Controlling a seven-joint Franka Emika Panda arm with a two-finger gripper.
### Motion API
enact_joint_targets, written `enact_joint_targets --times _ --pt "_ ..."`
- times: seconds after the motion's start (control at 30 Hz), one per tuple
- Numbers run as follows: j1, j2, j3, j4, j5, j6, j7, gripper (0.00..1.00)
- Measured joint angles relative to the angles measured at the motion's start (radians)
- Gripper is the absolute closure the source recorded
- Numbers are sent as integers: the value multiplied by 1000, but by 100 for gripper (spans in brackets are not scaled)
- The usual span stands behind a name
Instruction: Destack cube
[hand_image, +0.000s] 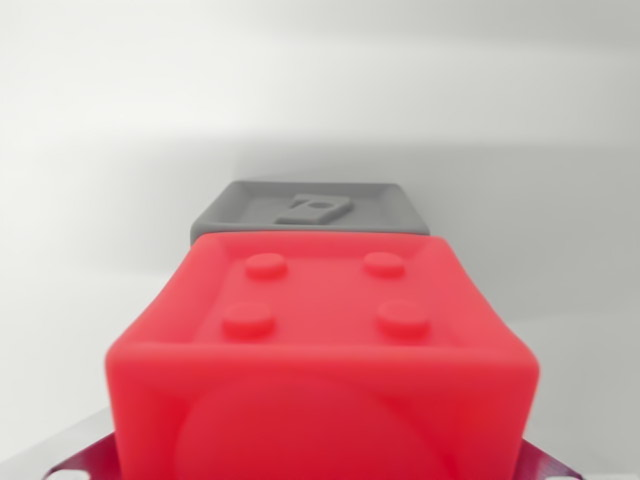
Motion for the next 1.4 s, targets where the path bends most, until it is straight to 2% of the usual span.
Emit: enact_joint_targets --times 0.57,1.4 --pt "0 -23 0 -3 0 -18 0 100" --pt "0 -117 0 -9 0 -103 0 100"
